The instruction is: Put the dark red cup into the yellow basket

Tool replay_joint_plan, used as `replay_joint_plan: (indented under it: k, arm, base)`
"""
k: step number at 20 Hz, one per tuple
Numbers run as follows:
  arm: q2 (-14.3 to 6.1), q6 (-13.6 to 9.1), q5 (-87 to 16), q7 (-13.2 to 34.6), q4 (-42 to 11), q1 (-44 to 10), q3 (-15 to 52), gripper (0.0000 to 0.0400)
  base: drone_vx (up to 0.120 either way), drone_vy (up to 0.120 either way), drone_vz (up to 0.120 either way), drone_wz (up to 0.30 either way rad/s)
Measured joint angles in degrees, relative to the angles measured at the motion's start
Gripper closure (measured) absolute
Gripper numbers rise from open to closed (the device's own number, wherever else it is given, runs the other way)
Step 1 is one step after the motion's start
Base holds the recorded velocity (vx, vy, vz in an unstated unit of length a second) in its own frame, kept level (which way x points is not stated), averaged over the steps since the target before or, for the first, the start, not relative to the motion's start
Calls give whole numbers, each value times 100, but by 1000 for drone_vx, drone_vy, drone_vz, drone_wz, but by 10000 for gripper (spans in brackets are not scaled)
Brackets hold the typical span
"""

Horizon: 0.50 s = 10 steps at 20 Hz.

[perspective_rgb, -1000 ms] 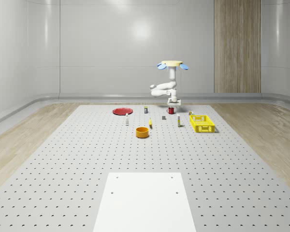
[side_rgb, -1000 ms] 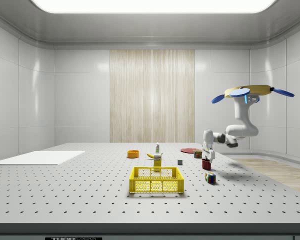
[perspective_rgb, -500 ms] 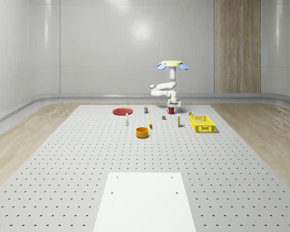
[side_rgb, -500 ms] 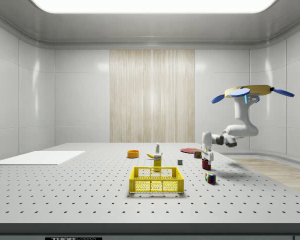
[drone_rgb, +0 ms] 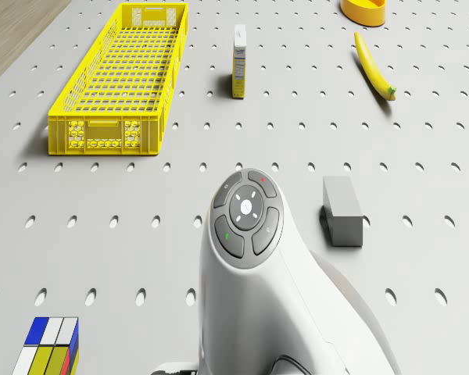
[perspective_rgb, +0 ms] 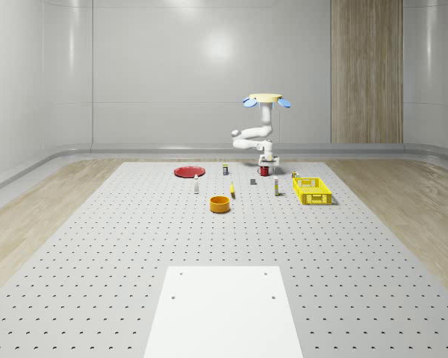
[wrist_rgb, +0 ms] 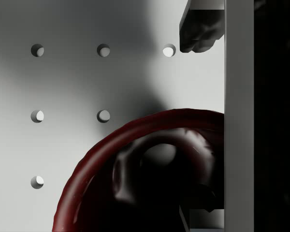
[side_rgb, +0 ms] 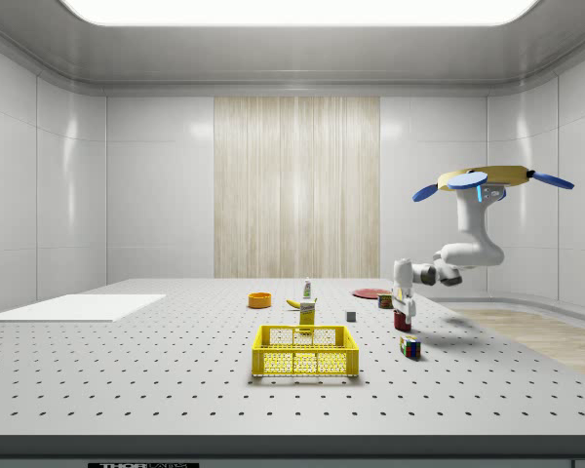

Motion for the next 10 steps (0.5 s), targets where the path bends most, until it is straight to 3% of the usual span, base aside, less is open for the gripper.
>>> replay_joint_plan:
  k: [4,7,10]
  arm:
    - [-52,54,16,3,10,-11,0,180]
    - [-88,89,30,11,15,-22,4,243]
    - [-122,121,46,20,19,-35,9,272]
  base:
    - [0,0,0,0]
    - [0,0,0,0]
    - [0,0,0,0]
